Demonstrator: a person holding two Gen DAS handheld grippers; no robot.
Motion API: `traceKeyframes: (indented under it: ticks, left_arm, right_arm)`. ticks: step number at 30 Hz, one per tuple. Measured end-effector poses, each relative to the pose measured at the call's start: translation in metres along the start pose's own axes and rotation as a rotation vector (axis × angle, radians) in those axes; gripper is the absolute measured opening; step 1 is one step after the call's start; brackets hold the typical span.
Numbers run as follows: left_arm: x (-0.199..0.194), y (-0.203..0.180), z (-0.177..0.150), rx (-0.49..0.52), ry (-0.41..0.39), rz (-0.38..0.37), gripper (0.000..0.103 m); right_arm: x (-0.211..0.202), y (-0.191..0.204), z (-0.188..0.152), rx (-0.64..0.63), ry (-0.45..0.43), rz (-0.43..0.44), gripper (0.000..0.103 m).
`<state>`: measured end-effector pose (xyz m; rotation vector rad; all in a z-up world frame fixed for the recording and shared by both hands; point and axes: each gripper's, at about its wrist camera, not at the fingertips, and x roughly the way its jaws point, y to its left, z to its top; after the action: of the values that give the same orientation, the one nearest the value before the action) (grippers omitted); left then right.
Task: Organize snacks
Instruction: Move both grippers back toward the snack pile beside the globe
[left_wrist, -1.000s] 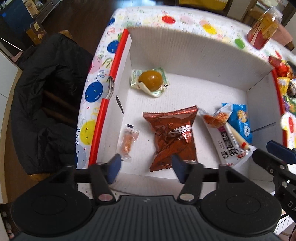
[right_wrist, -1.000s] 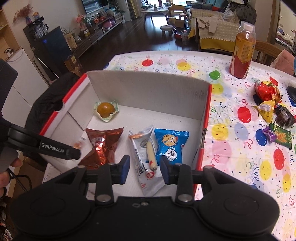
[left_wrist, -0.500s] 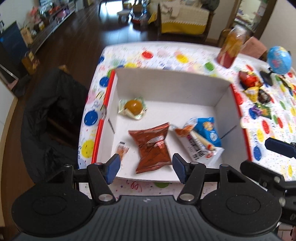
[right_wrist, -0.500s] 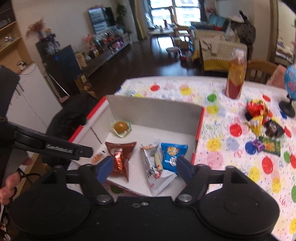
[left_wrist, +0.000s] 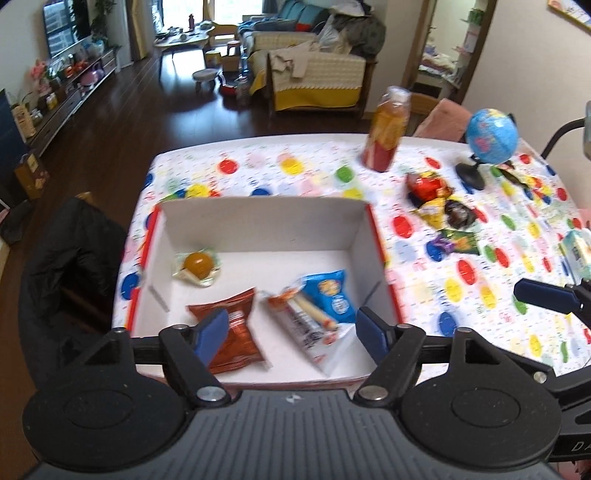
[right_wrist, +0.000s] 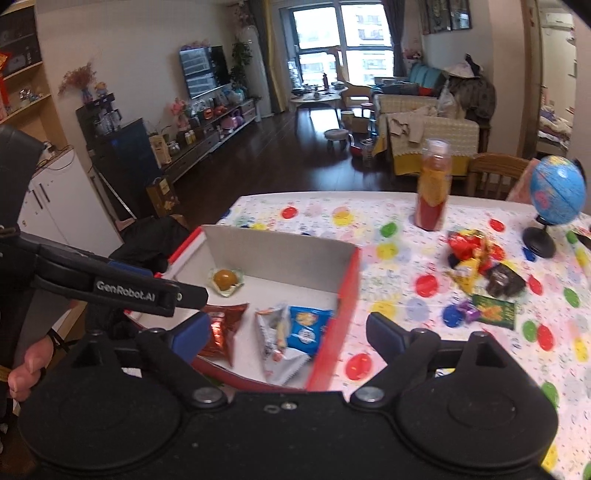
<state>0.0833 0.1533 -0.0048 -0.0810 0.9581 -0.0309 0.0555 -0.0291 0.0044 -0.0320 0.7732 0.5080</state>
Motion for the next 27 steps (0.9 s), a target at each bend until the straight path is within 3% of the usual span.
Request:
traceKeyframes:
  ticks: [9,11,13,20,27]
  left_arm:
    - [0.016,-0.055,0.011,0.003,-0.005,-0.063,0.087]
    - [0.024,-0.068,0.015,0.003,0.005,-0.077,0.091]
    - [0.032,-0.082,0.018,0.0,0.011,-0.094,0.102]
    - [0.061,-0.129,0.037,-0.032,0.027,-0.119,0.102]
    - [0.099,-0.168,0.068,-0.055,0.074,-0.08,0.102]
  right_arm:
    - [-0.017,-0.06,-0.013,0.063,-0.011,-0.053,0.098]
    - [-0.019,-0.075,-0.016,0.063,-0.018,-0.071,0.099]
    - [-0.019,-0.091,-0.02,0.057,-0.019,-0.093,0.099]
    - [-0.015,-0.149,-0.023,0.029,0.019,-0.135,0.099]
    - [-0.003,-0.202,-0.019,-0.031,0.061,-0.114,0.099]
